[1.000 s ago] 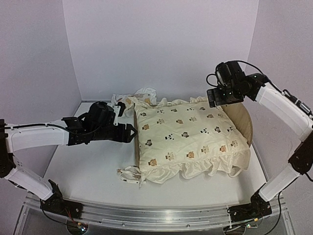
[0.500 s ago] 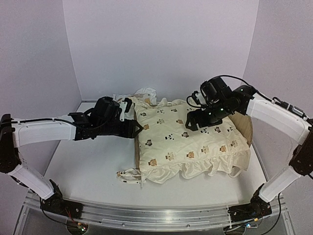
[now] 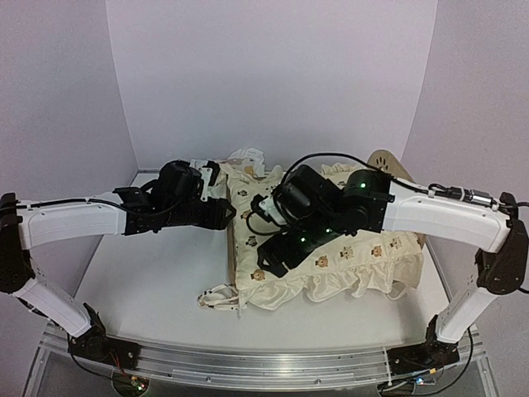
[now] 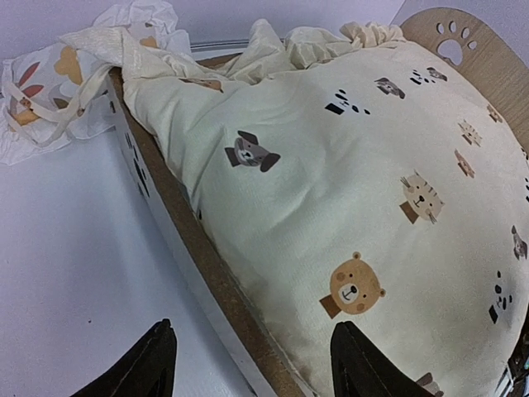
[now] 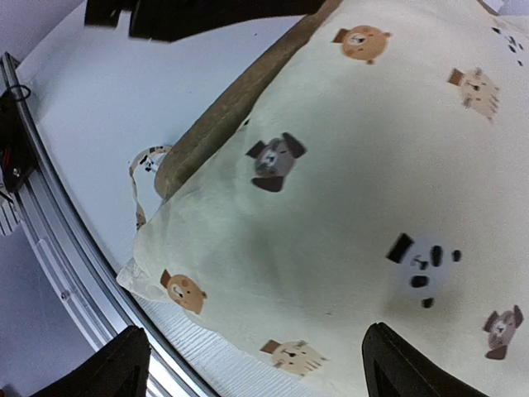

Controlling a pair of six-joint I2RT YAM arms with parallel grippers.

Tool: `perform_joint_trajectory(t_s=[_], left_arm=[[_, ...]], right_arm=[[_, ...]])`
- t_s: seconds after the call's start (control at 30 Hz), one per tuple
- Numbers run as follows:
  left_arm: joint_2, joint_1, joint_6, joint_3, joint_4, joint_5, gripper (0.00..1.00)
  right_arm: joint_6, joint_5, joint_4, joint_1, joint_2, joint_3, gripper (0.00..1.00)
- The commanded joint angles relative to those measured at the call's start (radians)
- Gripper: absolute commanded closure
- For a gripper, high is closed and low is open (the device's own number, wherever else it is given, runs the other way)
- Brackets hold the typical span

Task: Set up the pet bed

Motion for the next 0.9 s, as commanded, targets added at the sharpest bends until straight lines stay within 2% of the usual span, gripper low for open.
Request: perform_joint_trajectory(t_s=[0.0,0.3,0.4,0.43,0.47,0.6,0.63,0.7,0.87], left_arm=[[-0.086,-0.001,-0.002,-0.027,-0.02,-0.059,0.35],[-0.132,0.0,-0.018,-0.085,-0.029,-0.06,0.36],[-0.147,0.0,-0.019,-0.101,-0.025,-0.065,0.36],[-0.15,0.0,-0.019,-0.104,-0.024,-0.065,0.36],[-0.152,-0.001,-0.019,-0.107,-0.023,-0.065,0.37],[-0.151,0.0,-0.018,-0.109,-0.021,-0.06,0.38],[-0.149,0.0,-0.016,-0.109,-0.022,-0.057,0.38],[-0.145,0.0,-0.011,-0.107,-0.024,-0.05,0.39],[-0.151,0.0,0.027,-0.105,0.005,0.014,0.41]], right_arm=[[-0.024,0.153,-0.008,0.07,0.06,0.04,0.1],[-0.044,0.253,-0.009,0.121,0.204,0.111,0.09],[-0.056,0.274,-0.008,0.129,0.238,0.124,0.12],[-0.059,0.288,-0.008,0.13,0.246,0.125,0.19],[-0.063,0.301,-0.008,0.13,0.254,0.124,0.33],[-0.07,0.362,-0.005,0.13,0.253,0.109,0.77],[-0.072,0.375,-0.003,0.13,0.244,0.104,0.83],[-0.081,0.397,0.005,0.13,0.223,0.094,0.87],[-0.139,0.465,0.048,0.125,0.171,0.094,0.88]])
